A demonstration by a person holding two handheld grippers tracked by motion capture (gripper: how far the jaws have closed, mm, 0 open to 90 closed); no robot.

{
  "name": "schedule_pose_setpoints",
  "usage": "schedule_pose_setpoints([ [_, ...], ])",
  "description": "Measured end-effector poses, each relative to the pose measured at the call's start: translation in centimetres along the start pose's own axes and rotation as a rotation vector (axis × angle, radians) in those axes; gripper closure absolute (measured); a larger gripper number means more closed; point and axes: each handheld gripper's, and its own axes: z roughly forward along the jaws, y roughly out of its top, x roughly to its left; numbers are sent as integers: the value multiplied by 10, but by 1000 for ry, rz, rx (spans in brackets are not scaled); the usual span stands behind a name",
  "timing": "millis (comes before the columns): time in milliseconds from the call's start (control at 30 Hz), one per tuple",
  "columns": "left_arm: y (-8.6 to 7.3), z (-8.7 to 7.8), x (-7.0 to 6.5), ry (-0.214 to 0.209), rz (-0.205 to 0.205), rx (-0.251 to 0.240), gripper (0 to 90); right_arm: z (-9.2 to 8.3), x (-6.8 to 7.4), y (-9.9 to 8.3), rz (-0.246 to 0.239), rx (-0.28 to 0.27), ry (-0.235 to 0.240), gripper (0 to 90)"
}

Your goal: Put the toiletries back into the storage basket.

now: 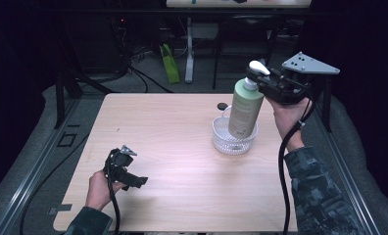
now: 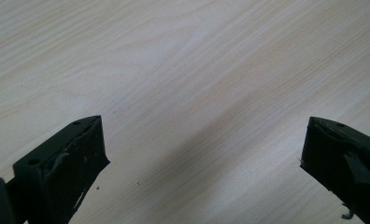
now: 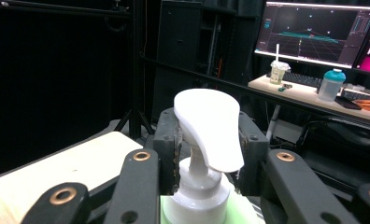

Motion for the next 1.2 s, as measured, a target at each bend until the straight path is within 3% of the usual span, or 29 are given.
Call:
schedule_pose_setpoints([
  [1200,0,0,0,-1,-1,5,0,27,-13,-15,37,48,-65,677],
])
